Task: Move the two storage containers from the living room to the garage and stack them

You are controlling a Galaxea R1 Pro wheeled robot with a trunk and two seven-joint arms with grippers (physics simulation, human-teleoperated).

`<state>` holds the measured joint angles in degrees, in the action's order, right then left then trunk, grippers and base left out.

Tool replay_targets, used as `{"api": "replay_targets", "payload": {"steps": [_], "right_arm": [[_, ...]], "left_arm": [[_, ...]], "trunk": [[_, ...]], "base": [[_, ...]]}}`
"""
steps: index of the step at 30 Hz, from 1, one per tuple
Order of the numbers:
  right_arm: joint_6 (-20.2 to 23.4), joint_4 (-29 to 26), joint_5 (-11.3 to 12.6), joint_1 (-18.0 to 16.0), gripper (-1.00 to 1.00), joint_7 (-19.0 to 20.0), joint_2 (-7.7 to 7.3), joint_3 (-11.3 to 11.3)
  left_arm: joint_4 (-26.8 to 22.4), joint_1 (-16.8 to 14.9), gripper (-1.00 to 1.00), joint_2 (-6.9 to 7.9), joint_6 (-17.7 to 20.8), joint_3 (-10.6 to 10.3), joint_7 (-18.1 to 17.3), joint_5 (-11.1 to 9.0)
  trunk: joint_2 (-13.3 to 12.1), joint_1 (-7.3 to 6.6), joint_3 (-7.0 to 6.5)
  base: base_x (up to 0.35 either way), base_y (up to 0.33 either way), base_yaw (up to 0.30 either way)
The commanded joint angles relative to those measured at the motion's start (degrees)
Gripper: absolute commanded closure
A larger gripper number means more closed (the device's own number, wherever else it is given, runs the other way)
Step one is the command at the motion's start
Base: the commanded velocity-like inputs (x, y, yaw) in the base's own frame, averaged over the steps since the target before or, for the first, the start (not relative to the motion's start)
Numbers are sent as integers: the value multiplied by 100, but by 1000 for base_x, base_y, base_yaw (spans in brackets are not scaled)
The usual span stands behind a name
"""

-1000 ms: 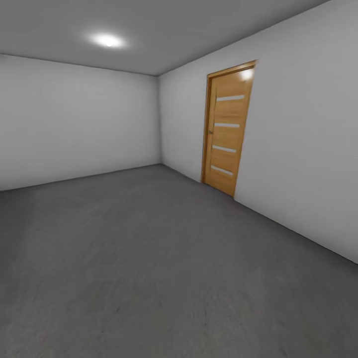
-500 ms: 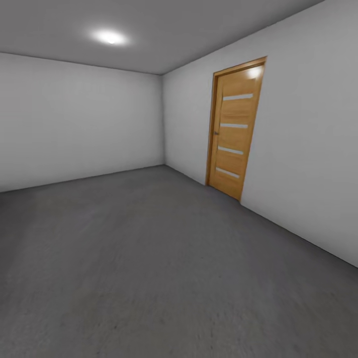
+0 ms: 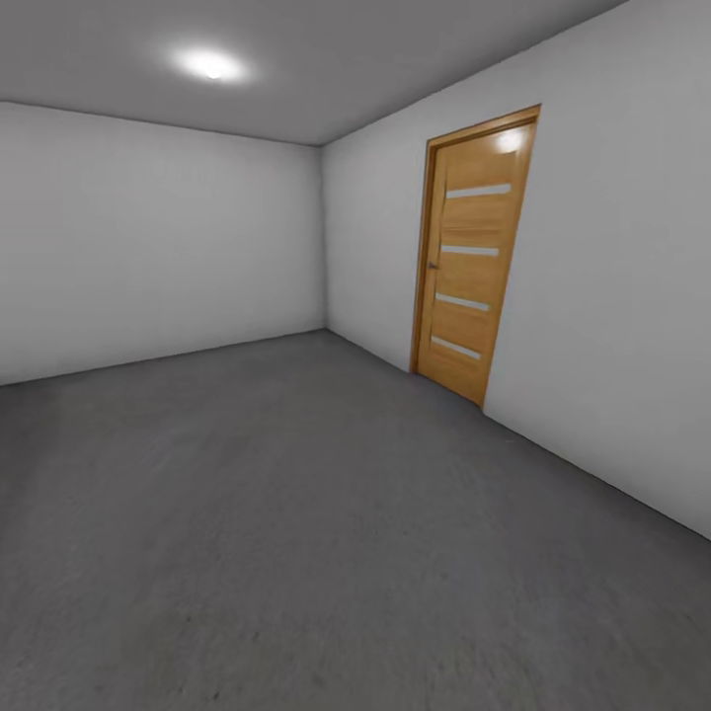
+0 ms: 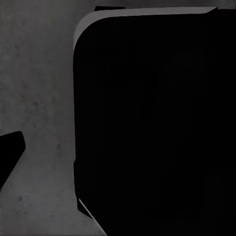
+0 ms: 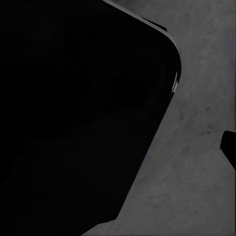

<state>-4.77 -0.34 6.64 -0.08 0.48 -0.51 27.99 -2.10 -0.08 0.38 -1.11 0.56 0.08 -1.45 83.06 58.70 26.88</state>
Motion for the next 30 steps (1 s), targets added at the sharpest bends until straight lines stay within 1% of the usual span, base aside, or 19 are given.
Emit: {"api": "replay_targets", "payload": {"steps": [1, 30], "right_arm": [[-15, -2, 59, -1, -100, 15, -1, 48], [-16, -2, 57, -1, -100, 31, -2, 48]], "left_arm": [[-1, -1, -100, -1, -12, 5, 1, -14], [-1, -1, -100, -3, -12, 3, 1, -17]], "trunk": [[2, 3, 5], [2, 3, 5]], "base": [[322, 0, 0], [322, 0, 0]]}}
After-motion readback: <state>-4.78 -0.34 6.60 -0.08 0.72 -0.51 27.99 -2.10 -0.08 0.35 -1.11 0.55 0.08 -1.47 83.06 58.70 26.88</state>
